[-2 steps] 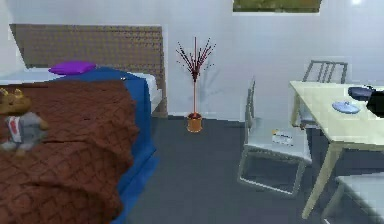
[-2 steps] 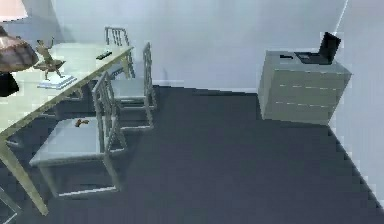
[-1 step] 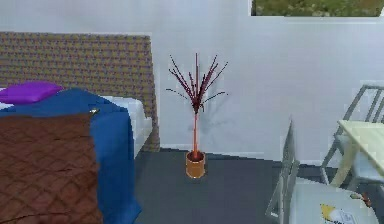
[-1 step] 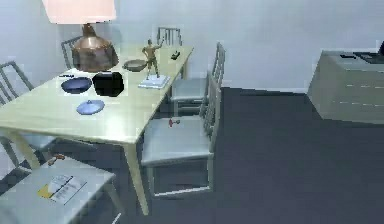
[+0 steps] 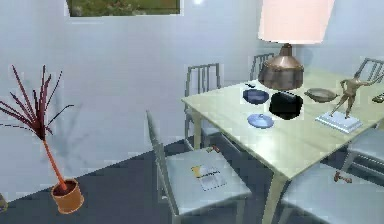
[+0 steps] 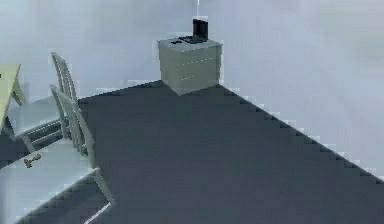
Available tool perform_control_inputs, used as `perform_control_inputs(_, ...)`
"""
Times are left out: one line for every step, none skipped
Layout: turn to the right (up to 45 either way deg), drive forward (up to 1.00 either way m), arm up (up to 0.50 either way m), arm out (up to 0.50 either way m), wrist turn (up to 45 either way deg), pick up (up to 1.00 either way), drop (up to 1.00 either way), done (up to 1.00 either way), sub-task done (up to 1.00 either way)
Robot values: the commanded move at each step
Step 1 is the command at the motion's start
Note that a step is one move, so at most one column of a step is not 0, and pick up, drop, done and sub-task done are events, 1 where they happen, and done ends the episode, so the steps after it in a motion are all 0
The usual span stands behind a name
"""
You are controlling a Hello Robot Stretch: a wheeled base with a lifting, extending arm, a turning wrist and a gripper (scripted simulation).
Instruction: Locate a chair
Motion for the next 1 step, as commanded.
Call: perform_control_inputs(0.0,0.0,0.0,0.0,0.0,0.0,0.0,1.0,0.0)
